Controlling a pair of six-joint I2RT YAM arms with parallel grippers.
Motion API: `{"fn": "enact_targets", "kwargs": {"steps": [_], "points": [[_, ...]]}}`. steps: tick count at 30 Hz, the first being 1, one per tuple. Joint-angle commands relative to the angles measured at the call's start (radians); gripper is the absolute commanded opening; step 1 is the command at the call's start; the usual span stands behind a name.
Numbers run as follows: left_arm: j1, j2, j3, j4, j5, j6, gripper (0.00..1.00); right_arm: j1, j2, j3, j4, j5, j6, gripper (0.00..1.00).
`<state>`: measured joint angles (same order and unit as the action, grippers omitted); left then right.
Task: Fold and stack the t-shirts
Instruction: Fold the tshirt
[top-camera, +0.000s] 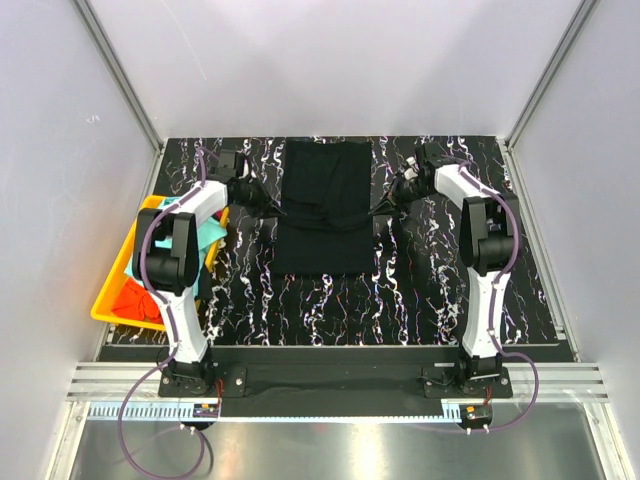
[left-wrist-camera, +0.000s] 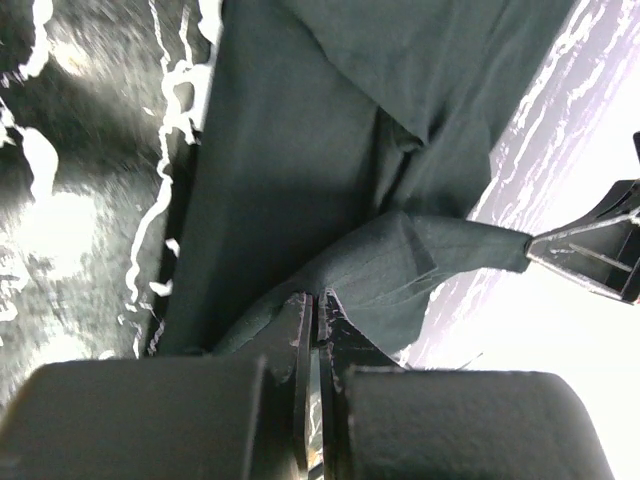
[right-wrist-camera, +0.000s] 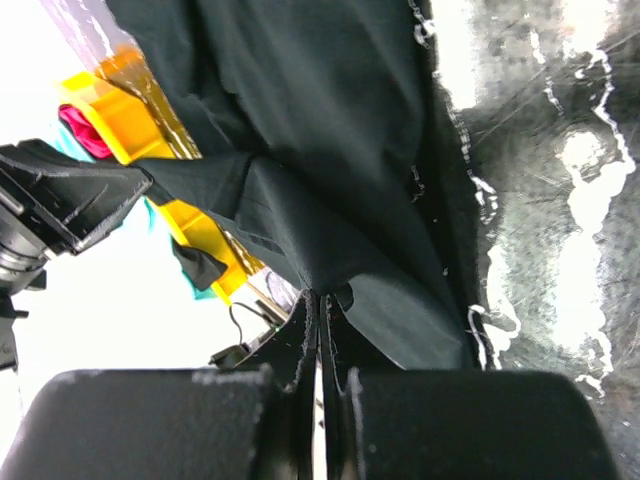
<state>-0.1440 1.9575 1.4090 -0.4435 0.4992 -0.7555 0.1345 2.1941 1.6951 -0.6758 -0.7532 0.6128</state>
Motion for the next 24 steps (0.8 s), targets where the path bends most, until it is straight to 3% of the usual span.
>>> {"fn": "enact_targets", "kwargs": {"steps": [1, 13, 19, 23, 24], "points": [[0.015, 0.027, 0.053, 0.034, 0.033, 0.015, 0.0, -0.006, 0.021, 0.06, -0.03, -0.038, -0.033, 0.0], [0.038, 0.113, 0.133, 0.034, 0.075, 0.041, 0.01, -0.01, 0.096, 0.126, -0.038, -0.038, -0.025, 0.01], [0.046, 0.171, 0.182, 0.034, 0.104, 0.062, 0.04, -0.01, 0.154, 0.189, -0.038, -0.048, 0.004, 0.08], [0.058, 0.204, 0.232, 0.038, 0.098, 0.097, 0.11, -0.033, 0.238, 0.324, -0.039, -0.054, 0.037, 0.17], [0.066, 0.213, 0.267, 0.038, 0.087, 0.131, 0.19, -0.042, 0.26, 0.36, -0.042, -0.067, 0.053, 0.19]]}}
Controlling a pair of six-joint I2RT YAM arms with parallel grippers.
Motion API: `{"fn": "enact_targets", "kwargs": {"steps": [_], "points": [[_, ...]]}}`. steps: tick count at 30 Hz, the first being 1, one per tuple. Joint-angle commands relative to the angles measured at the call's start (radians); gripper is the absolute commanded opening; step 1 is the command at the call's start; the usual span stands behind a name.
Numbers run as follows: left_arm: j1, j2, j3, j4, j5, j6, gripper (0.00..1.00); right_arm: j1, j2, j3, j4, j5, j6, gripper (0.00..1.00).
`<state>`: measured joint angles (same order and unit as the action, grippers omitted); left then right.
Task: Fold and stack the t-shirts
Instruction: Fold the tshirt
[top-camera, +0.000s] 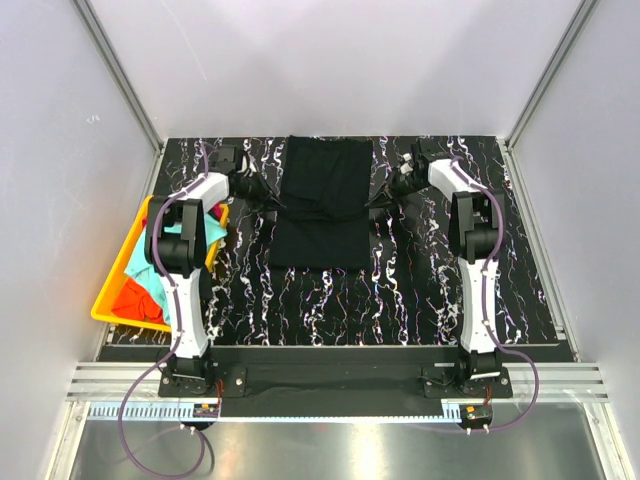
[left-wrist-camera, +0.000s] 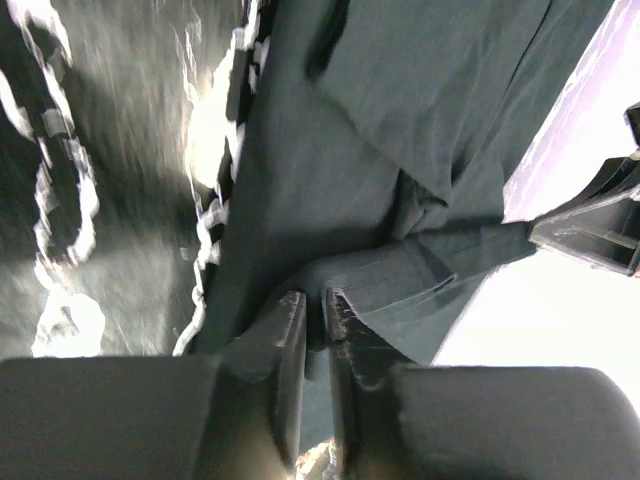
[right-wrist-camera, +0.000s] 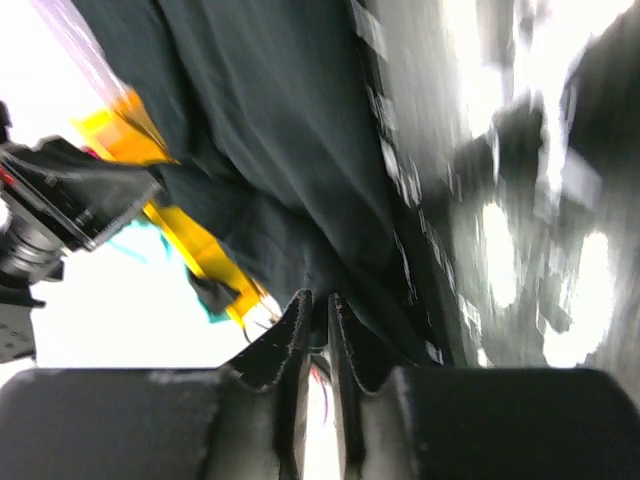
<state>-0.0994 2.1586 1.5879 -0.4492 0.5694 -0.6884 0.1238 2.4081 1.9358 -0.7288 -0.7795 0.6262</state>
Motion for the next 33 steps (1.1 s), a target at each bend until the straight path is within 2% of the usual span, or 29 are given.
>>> {"fn": "enact_targets", "kwargs": {"steps": [1, 4, 5, 6, 8, 10, 12, 16, 19, 20, 24, 28, 29, 33], "points": [[0.029, 0.03, 0.104, 0.046, 0.006, 0.067, 0.25, -0.039, 0.087, 0.155, 0.011, -0.047, 0.074, 0.28], [0.069, 0.069, 0.19, 0.058, 0.04, 0.038, 0.3, -0.07, 0.137, 0.311, 0.0, -0.076, 0.107, 0.38], [0.075, 0.073, 0.211, 0.058, 0.043, 0.039, 0.32, -0.076, 0.16, 0.39, -0.039, -0.075, 0.106, 0.48], [0.088, 0.07, 0.243, 0.058, 0.049, 0.039, 0.35, -0.09, 0.17, 0.429, -0.066, -0.066, 0.102, 0.51], [0.095, 0.04, 0.257, 0.058, 0.07, 0.05, 0.35, -0.101, 0.169, 0.488, -0.154, -0.04, 0.066, 0.53], [0.095, 0.001, 0.236, 0.052, 0.067, 0.076, 0.35, -0.104, 0.125, 0.476, -0.194, 0.005, 0.002, 0.54], [0.098, -0.061, 0.186, 0.034, 0.052, 0.119, 0.35, -0.104, 0.082, 0.385, -0.224, 0.046, -0.028, 0.56], [0.072, -0.14, 0.078, 0.032, 0.119, 0.173, 0.35, -0.072, -0.079, 0.189, -0.215, 0.083, -0.12, 0.57], [0.014, -0.221, -0.052, 0.043, 0.145, 0.253, 0.36, -0.046, -0.176, -0.005, -0.163, 0.086, -0.16, 0.59], [-0.002, -0.242, -0.139, 0.067, 0.159, 0.263, 0.36, -0.026, -0.247, -0.123, -0.097, 0.082, -0.155, 0.58], [-0.097, -0.301, -0.319, 0.2, 0.179, 0.233, 0.33, 0.066, -0.352, -0.362, 0.106, -0.001, -0.068, 0.48], [-0.103, -0.295, -0.405, 0.231, 0.088, 0.217, 0.27, 0.183, -0.319, -0.408, 0.158, -0.024, -0.04, 0.31], [-0.097, -0.296, -0.423, 0.231, 0.083, 0.222, 0.26, 0.195, -0.317, -0.416, 0.158, -0.011, -0.042, 0.24], [-0.095, -0.292, -0.456, 0.21, 0.038, 0.225, 0.25, 0.209, -0.308, -0.449, 0.152, 0.046, -0.077, 0.17]]}}
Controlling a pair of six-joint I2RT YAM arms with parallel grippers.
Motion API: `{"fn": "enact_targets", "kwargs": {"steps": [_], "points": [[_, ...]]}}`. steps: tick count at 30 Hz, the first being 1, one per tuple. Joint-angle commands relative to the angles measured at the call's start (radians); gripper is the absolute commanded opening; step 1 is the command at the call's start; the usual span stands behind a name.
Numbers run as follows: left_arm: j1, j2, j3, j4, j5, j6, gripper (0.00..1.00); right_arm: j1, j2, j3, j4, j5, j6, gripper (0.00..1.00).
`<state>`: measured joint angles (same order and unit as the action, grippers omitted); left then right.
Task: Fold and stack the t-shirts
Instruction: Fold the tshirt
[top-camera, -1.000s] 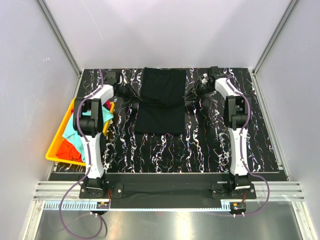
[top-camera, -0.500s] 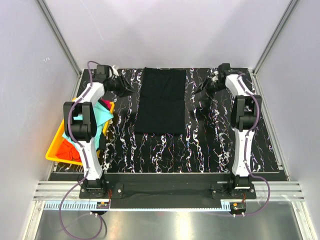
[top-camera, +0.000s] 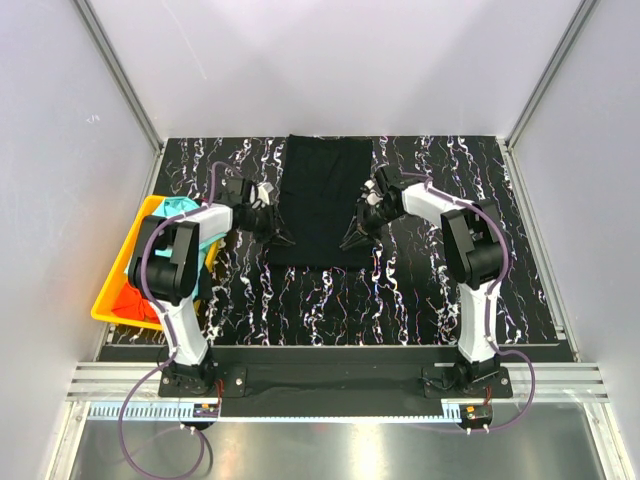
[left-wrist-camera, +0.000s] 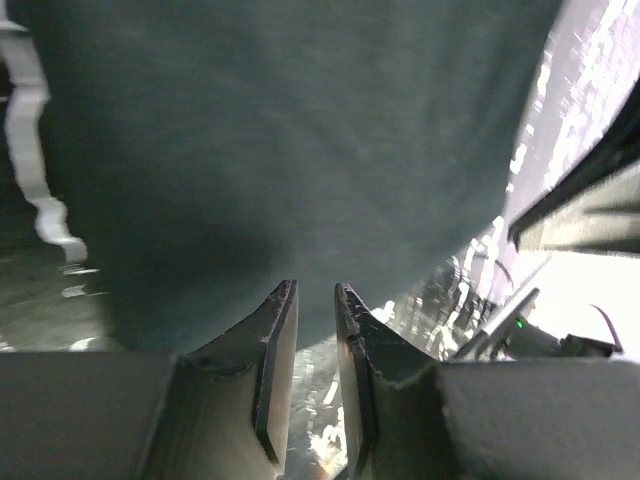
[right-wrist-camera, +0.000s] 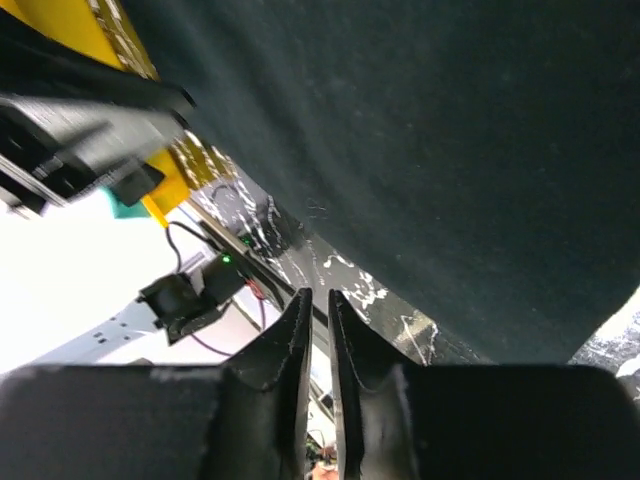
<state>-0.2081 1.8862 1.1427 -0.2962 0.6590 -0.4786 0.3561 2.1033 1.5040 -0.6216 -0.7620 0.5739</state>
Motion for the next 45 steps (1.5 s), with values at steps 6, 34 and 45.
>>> {"fn": "enact_targets", "kwargs": {"steps": [6, 34, 45], "points": [[-0.001, -0.019, -0.109, 0.063, -0.081, -0.015, 0.24, -0.026, 0.018, -0.103, 0.031, 0.116, -0.069, 0.16], [-0.12, -0.483, -0.445, 0.063, 0.051, -0.141, 0.29, 0.092, -0.335, -0.423, 0.054, 0.043, -0.028, 0.38], [-0.123, -0.407, -0.569, 0.104, -0.061, -0.178, 0.26, 0.254, -0.106, -0.272, 0.094, -0.057, 0.0, 0.24]]}}
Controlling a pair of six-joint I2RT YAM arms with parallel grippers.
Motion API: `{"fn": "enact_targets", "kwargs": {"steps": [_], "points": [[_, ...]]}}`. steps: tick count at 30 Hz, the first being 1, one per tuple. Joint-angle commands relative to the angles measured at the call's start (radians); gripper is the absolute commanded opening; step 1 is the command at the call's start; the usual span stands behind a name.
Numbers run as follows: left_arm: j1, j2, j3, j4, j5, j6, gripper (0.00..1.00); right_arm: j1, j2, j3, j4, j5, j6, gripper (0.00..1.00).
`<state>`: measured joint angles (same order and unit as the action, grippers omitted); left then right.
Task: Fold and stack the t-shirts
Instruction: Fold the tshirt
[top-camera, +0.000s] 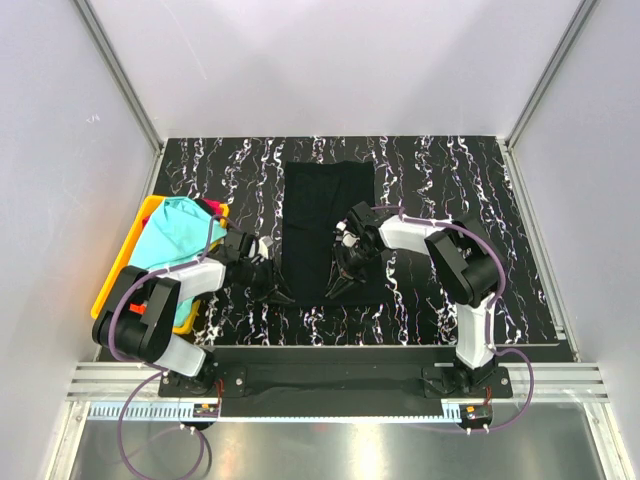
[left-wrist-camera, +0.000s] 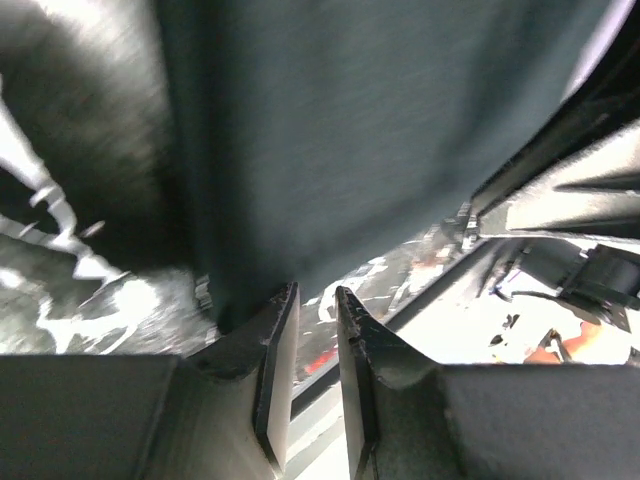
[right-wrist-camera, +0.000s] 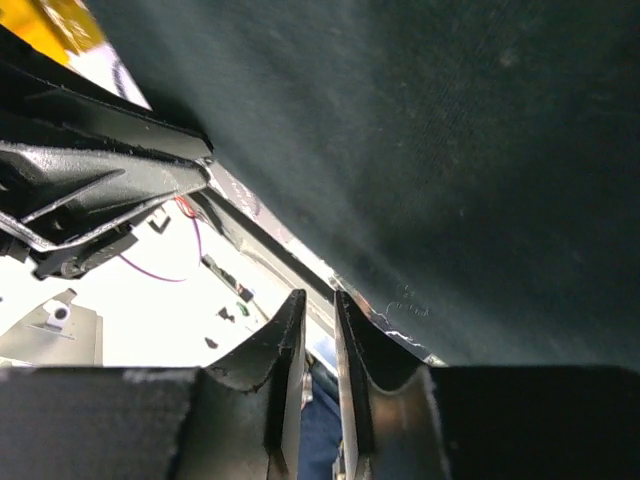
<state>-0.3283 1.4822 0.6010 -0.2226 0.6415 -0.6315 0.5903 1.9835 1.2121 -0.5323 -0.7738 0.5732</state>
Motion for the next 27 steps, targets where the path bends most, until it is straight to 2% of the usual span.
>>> {"fn": "enact_targets", "kwargs": {"steps": [1, 8, 13, 27], "points": [[-0.003, -0.005, -0.033, 0.028, -0.049, -0.028, 0.26, 0.02, 0.012, 0.012, 0.005, -0.03, -0.002, 0.24], [-0.003, 0.009, -0.072, 0.005, -0.108, -0.05, 0.25, 0.002, -0.029, -0.077, 0.006, 0.054, -0.039, 0.22], [-0.002, 0.012, -0.078, -0.006, -0.129, -0.05, 0.25, -0.085, -0.067, -0.177, 0.011, 0.113, -0.045, 0.22], [-0.003, 0.003, -0.063, -0.012, -0.095, -0.034, 0.24, -0.257, -0.298, -0.396, -0.026, 0.142, -0.09, 0.31]]}}
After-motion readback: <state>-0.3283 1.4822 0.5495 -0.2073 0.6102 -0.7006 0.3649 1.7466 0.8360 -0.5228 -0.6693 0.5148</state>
